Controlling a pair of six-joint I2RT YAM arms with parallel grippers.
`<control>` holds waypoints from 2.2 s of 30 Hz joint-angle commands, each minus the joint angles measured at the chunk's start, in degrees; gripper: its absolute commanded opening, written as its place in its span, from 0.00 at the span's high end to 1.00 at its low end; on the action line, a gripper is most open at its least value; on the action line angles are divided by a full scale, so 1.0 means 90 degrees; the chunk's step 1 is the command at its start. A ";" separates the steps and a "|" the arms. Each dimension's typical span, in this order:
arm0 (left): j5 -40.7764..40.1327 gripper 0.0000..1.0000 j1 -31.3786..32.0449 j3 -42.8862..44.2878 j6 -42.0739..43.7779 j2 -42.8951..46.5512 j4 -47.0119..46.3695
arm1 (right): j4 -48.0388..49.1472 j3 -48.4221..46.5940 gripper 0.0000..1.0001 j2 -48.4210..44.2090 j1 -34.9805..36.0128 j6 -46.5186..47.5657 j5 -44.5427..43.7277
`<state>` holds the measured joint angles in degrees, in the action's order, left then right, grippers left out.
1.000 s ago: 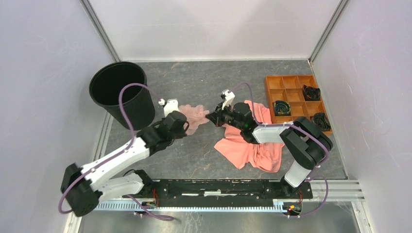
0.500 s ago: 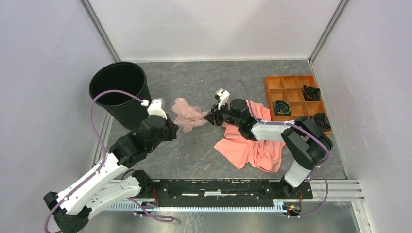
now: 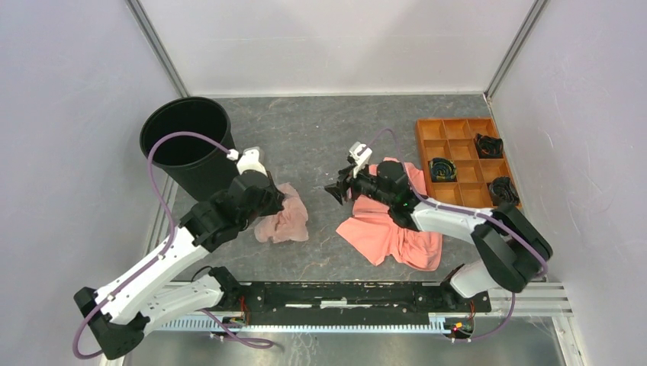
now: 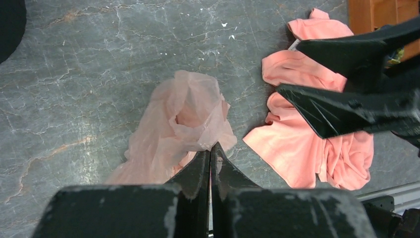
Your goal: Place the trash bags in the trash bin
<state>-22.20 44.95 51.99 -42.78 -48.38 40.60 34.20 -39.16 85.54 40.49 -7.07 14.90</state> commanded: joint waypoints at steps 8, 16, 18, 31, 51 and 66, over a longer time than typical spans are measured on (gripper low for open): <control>0.0041 0.98 -0.0033 0.0638 -0.0066 -0.0587 -0.0440 | 0.2067 0.0801 0.23 -0.0623 0.0549 0.0448 0.0829; 0.0463 0.98 -0.0034 0.0667 -0.0175 -0.0721 -0.0873 | 0.2089 0.0343 0.15 0.0183 0.1064 0.0003 -0.0249; 0.0517 0.98 -0.0033 0.0687 -0.0175 -0.0770 -0.0941 | 0.2183 0.0337 0.15 0.0229 0.1237 -0.0002 -0.0488; -0.1028 0.98 -0.0047 0.0830 -0.0408 -0.0313 -0.0073 | 0.2427 0.0590 1.00 0.0322 0.1306 -0.0491 -0.1590; -0.3702 0.98 -0.0063 0.0721 -0.1281 0.1575 0.2387 | 0.4000 0.0977 1.00 0.0789 -0.0399 -0.1434 0.1506; -0.4128 0.98 -0.0063 0.1230 -0.0439 0.2211 0.2603 | 0.1866 0.0774 1.00 -0.0090 0.0108 0.1151 0.1564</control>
<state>-55.79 44.69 63.57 -47.48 -29.19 62.48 54.19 -30.81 86.72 40.80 -2.76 31.03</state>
